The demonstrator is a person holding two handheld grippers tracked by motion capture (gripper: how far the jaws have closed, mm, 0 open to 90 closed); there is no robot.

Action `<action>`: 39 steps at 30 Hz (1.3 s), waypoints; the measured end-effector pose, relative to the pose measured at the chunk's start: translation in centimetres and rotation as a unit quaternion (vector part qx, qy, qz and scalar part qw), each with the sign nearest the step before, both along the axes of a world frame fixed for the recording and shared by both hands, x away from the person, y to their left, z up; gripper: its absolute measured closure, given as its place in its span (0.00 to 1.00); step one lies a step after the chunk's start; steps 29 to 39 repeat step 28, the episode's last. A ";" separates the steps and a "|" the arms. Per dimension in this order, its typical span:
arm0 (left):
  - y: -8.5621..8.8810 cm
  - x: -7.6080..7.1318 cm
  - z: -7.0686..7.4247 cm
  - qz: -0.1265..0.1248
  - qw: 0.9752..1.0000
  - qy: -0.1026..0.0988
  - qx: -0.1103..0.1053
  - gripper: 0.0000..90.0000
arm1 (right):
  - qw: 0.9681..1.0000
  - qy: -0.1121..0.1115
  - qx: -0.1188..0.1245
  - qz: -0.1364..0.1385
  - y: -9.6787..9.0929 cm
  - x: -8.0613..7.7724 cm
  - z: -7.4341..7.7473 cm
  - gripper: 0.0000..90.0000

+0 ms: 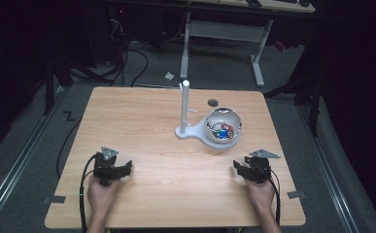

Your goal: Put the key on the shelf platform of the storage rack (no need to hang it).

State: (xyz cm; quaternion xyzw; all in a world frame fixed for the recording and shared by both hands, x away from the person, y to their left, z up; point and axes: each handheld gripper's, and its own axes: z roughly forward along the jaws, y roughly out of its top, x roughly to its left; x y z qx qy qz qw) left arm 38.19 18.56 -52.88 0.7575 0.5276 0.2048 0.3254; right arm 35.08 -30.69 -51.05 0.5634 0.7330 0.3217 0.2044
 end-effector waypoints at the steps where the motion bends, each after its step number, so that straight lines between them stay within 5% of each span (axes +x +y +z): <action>1: 0.0 0.0 0.0 0.000 1.000 0.000 0.000 0.25 | 1.000 0.002 -0.001 -0.001 0.0 0.0 -0.1 0.50; 17: 0.0 0.0 0.0 0.000 1.000 0.000 0.000 0.25 | 0.999 -0.008 -0.037 -0.003 0.6 0.1 -0.8 0.47; 39: 0.0 0.0 0.0 -0.001 1.000 0.000 0.000 0.25 | 0.999 -0.007 -0.037 -0.006 0.7 0.2 -0.8 0.45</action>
